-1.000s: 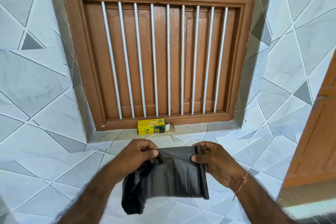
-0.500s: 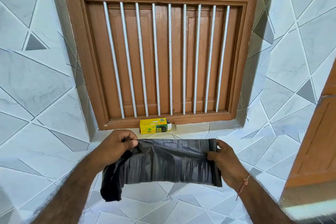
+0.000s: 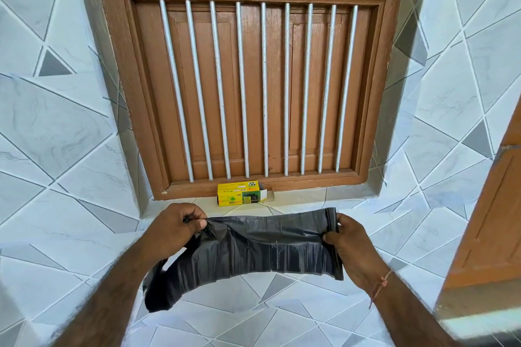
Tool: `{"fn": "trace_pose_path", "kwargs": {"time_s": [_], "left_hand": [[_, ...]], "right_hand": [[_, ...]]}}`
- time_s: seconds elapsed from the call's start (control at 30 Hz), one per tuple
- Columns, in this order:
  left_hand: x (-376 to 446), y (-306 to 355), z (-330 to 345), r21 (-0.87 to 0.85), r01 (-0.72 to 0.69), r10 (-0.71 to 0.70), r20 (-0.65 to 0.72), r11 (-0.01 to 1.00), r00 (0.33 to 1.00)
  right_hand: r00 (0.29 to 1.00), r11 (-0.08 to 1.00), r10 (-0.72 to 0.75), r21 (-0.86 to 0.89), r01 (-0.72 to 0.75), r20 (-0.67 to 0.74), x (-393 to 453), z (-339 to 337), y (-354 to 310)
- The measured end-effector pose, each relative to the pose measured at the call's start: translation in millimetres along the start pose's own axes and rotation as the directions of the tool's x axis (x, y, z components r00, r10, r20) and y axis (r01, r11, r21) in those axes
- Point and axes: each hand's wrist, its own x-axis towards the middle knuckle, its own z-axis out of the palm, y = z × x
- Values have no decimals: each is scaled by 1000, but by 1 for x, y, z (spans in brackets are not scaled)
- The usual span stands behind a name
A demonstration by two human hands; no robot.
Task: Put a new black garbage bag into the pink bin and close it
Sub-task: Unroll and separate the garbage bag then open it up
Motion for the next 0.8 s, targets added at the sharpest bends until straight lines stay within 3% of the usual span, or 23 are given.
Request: {"fn": "trace_pose_path", "kwargs": {"time_s": [0.33, 0.47, 0.6, 0.7, 0.8], "left_hand": [[-4, -2, 11, 5, 4, -4, 23, 1000, 1000], [-5, 0, 19, 2, 6, -6, 24, 1000, 1000], [-5, -7, 23, 4, 34, -34, 38, 999, 999], [-8, -8, 22, 192, 87, -101, 61, 977, 993], [-15, 4, 20, 493, 94, -79, -51, 865, 996]], "right_hand": [[986, 953, -112, -294, 71, -127, 1, 19, -9], [959, 962, -165, -254, 104, -231, -1, 25, -13], [980, 982, -138, -149, 116, -146, -9, 29, -24], [982, 986, -153, -88, 143, -114, -11, 30, -27], [986, 988, -157, -2, 157, -63, -15, 31, -35]]}}
